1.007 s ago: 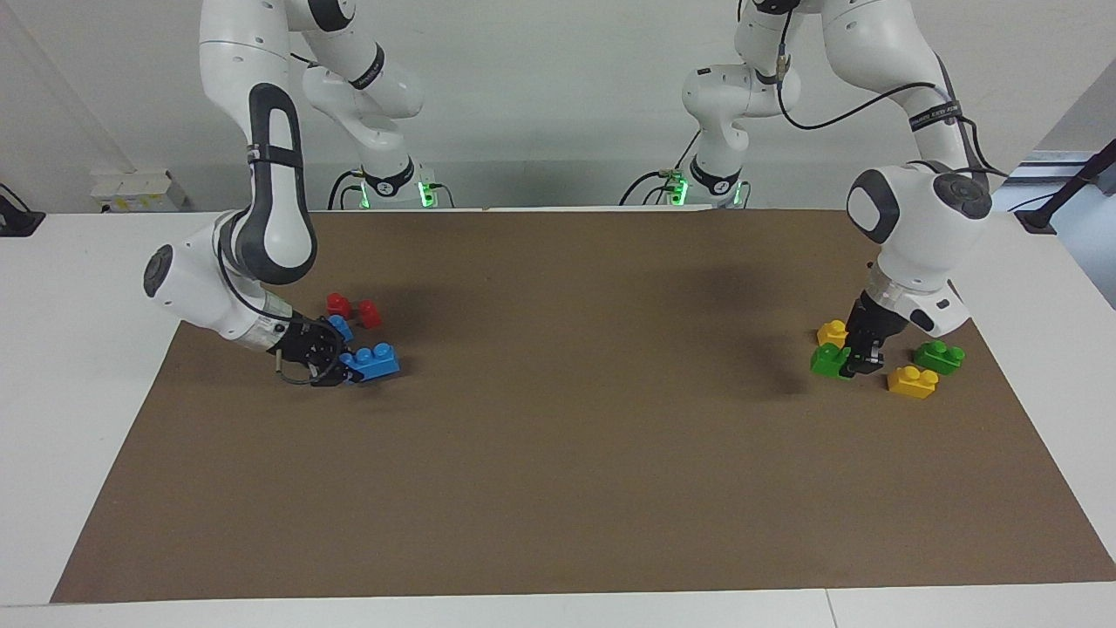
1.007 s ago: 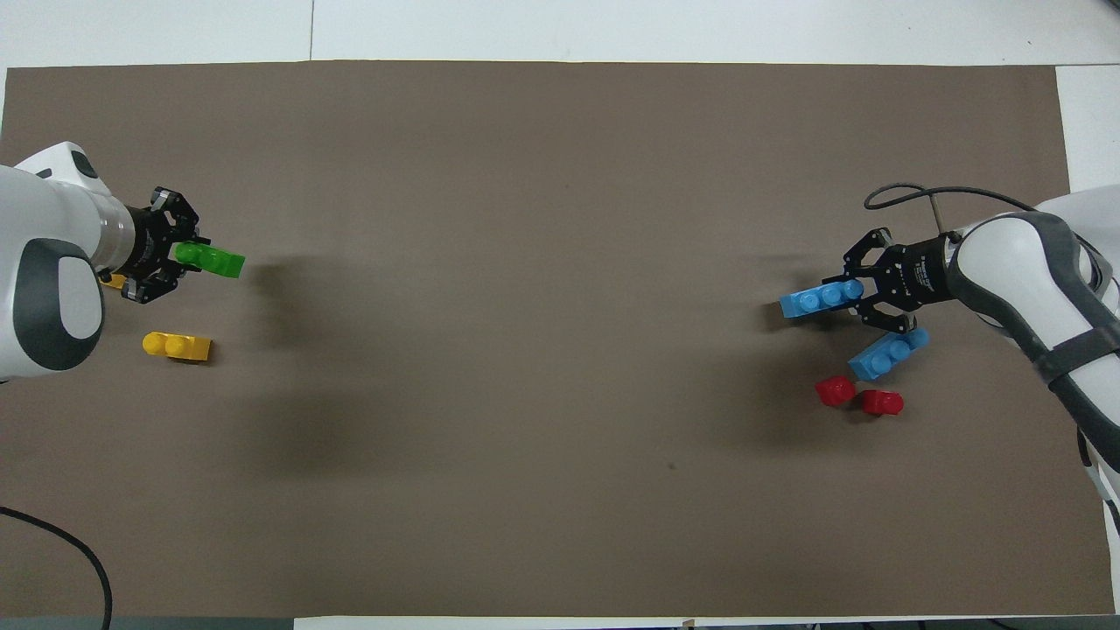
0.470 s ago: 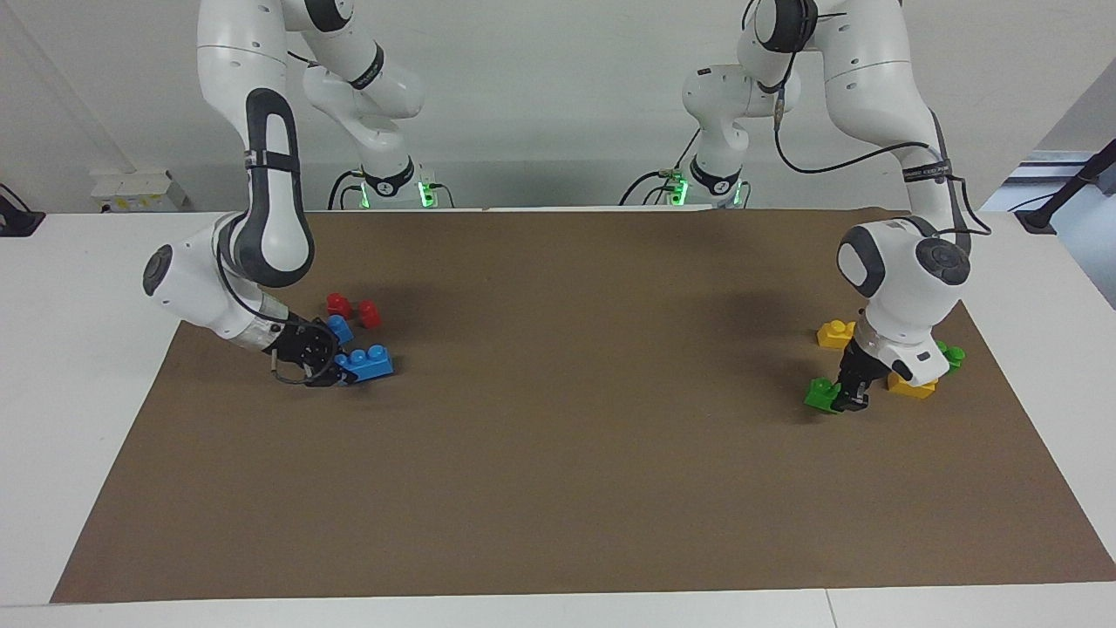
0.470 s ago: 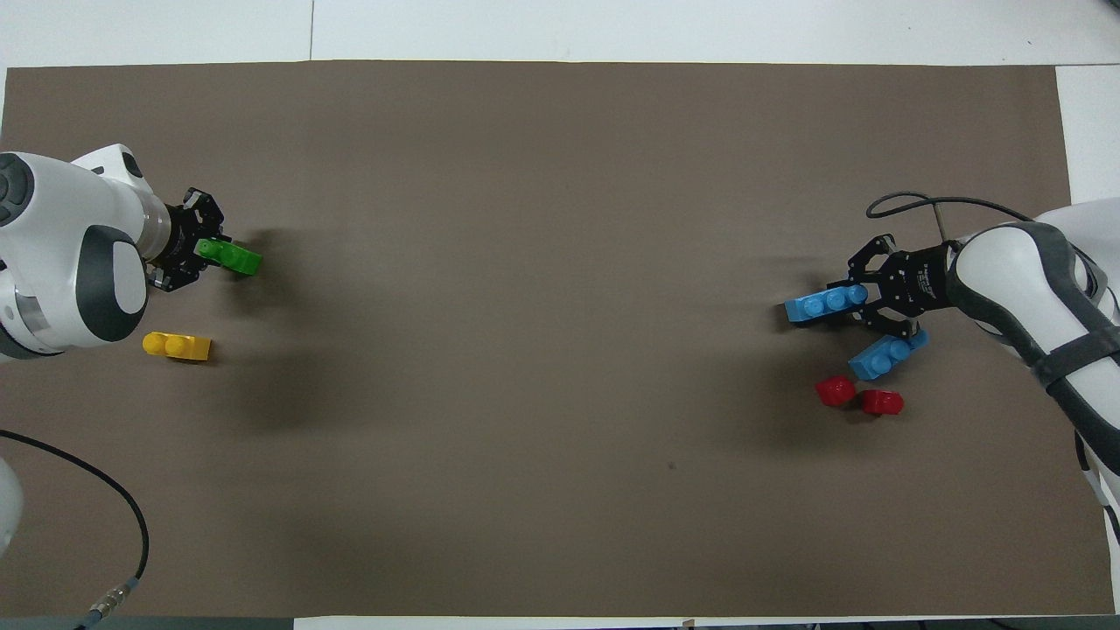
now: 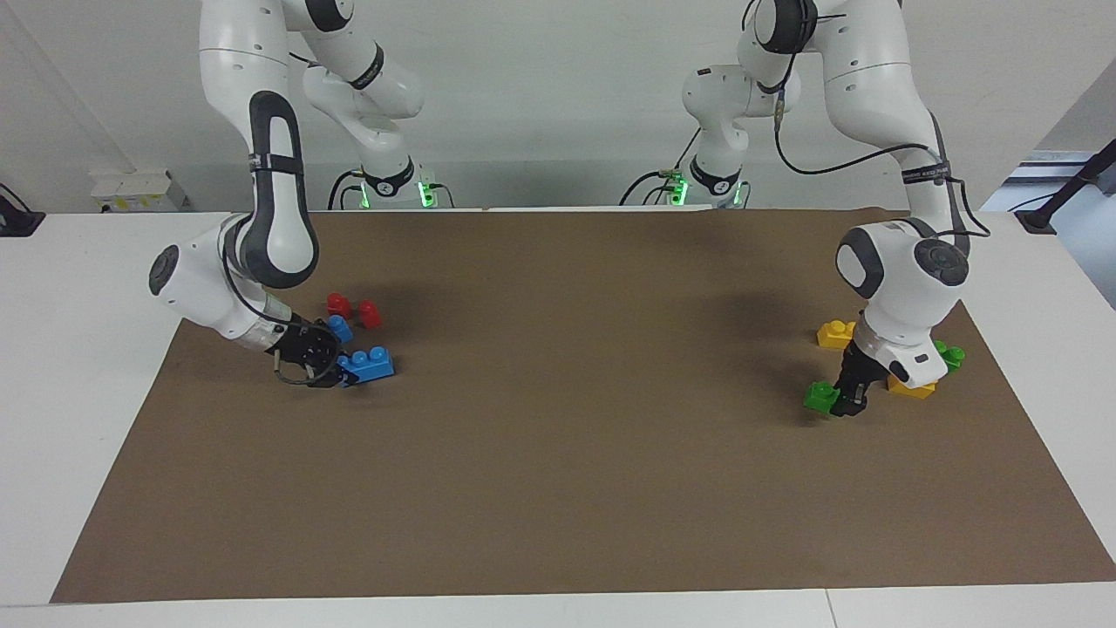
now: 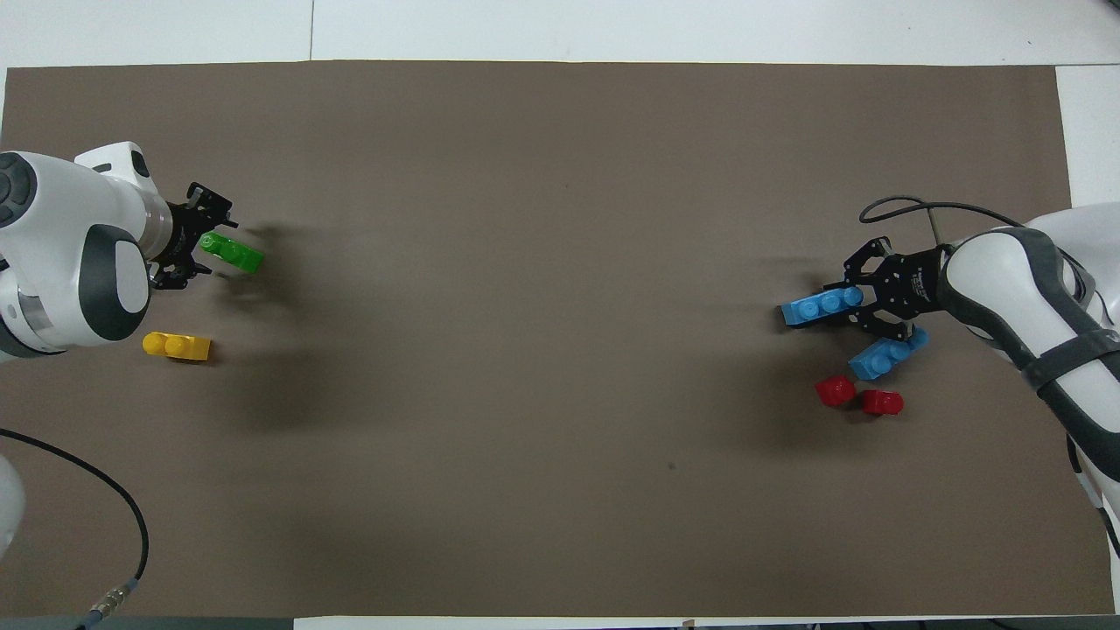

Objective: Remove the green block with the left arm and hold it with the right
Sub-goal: 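Set down the green brick with the left gripper while the right gripper releases blue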

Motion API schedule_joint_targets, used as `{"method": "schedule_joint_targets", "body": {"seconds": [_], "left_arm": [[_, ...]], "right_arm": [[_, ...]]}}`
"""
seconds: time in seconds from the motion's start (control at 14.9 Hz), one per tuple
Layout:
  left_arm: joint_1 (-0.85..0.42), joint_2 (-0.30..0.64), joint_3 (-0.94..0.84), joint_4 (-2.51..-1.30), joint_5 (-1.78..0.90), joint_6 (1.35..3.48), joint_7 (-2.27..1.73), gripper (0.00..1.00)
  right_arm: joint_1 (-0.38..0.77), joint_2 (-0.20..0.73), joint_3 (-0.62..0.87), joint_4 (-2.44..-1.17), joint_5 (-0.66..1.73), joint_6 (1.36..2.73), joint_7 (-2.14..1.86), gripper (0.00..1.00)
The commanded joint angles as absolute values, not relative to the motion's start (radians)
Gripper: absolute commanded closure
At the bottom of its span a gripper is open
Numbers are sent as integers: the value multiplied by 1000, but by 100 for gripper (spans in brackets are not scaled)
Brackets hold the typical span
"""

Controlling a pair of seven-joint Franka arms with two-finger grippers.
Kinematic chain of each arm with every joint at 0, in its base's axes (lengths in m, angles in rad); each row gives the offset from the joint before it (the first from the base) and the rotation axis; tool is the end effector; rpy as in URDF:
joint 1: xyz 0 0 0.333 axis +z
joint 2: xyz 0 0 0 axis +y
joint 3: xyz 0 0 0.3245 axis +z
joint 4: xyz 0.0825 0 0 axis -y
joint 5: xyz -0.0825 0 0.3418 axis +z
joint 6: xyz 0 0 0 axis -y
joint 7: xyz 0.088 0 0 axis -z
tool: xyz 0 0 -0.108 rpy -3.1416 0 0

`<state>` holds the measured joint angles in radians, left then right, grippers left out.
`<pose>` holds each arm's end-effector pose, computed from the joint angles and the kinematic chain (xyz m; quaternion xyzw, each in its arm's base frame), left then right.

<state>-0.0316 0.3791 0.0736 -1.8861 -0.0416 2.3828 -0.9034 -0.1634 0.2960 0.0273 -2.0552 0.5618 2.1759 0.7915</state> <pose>0.6119 0.0216 0.3522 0.8838 0.4641 0.0532 0.0264 0.5442 -0.0542 0.3202 -0.7758 0.5863 0.1500 0.1784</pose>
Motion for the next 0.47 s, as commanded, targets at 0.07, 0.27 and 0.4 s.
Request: {"method": "schedule_joint_targets", "body": {"seconds": [0.07,0.27,0.4], "left_arm": [[-21,351,67,-1852,-32,2349,-858,0],[-18,257,66,-1850,-32,2260,-737,0],[-23,198,66,-1842,-32,2180,-645,0]], "right_arm": [[-167,275,38,-2007,551,2113,784,10],[-166,249,37,-1935,545,2025,785,0],[-157,197,41,-1925,499,2000,779,0]]}}
